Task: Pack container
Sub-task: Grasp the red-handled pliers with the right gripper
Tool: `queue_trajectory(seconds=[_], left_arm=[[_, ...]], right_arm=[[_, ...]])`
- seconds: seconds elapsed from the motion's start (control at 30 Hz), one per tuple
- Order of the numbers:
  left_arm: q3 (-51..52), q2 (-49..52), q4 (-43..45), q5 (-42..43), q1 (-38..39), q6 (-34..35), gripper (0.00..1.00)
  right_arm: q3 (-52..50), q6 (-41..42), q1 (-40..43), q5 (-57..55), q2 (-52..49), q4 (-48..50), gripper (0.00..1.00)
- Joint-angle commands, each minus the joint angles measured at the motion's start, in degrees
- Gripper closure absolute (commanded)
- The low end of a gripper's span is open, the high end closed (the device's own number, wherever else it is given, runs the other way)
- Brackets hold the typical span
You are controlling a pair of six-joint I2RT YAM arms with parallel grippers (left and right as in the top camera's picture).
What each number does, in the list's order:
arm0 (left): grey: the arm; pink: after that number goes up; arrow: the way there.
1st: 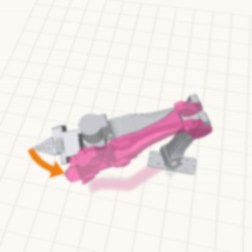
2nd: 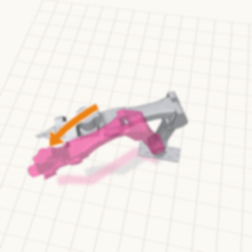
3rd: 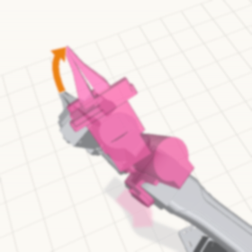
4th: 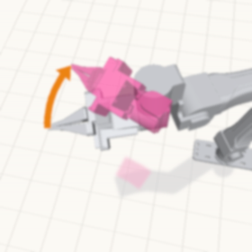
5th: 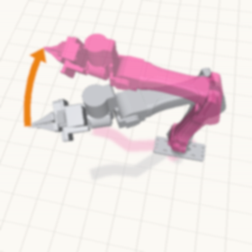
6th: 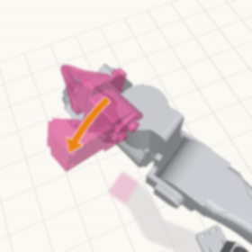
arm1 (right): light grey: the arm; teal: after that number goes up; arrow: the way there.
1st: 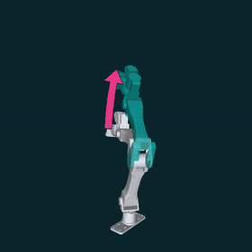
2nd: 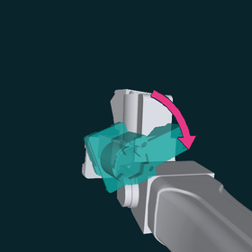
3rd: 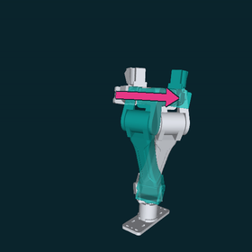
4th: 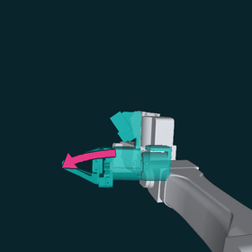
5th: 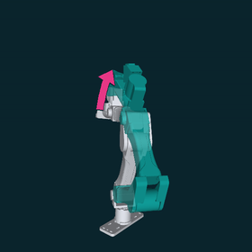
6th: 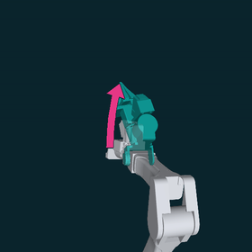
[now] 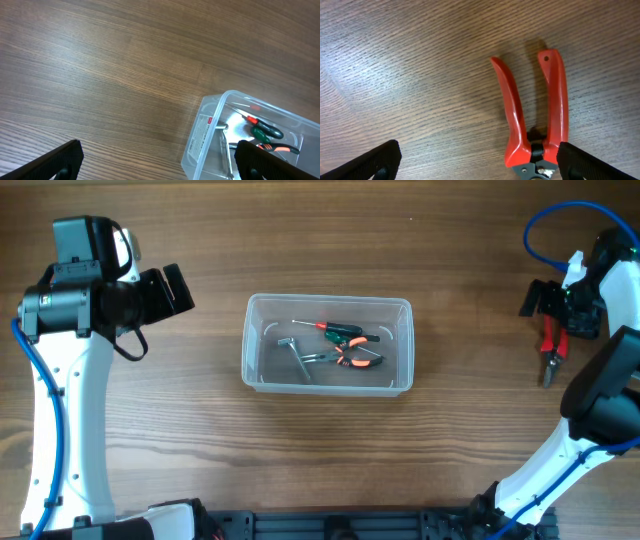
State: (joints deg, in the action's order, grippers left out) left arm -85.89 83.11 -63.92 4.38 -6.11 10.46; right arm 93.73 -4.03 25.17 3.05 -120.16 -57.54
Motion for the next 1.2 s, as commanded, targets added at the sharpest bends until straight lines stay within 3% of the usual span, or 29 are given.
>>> queue_trajectory(seconds=[0.0, 0.4, 0.47, 0.53, 0.63, 0.73, 0.8, 1.17], left_arm=[[-0.28, 0.17, 0.00, 0.72, -0.13, 0.52, 0.00], [-0.28, 0.17, 0.04, 0.72, -0.13, 0.52, 0.00], [-0.28, 0.17, 0.02, 0.72, -0.13, 0.52, 0.00], [-0.28, 0.17, 0.02, 0.72, -0.13, 0.52, 0.00], [-0.28, 0.17, 0.02, 0.72, -0.13, 0.52, 0.00], [-0.28, 0.17, 0.00, 0.72, -0.13, 0.52, 0.00], [-0.28, 0.17, 0.00, 0.70, -0.13, 0.52, 0.00], [-0.28, 0.17, 0.02, 0.72, -0.13, 0.52, 0.00]], right_arm=[[-0.72, -2.21, -0.22, 1.53, -2.12, 0.98, 0.00], [-7.78, -6.27, -0.24, 3.02, -4.59, 7.54, 0.01], [-8.17, -6.49, -0.24, 2.91, -4.57, 7.65, 0.07], [-8.20, -5.88, -0.24, 1.57, -4.57, 7.74, 0.22], [-8.20, -3.06, -0.24, -1.84, -4.57, 7.63, 0.31], [-8.20, -3.04, -0.24, -1.95, -4.57, 7.37, 0.56], [-8.20, -3.02, -0.24, -1.95, -4.57, 7.15, 0.66], [-8.20, -3.45, -0.24, -1.70, -4.57, 7.10, 0.84]])
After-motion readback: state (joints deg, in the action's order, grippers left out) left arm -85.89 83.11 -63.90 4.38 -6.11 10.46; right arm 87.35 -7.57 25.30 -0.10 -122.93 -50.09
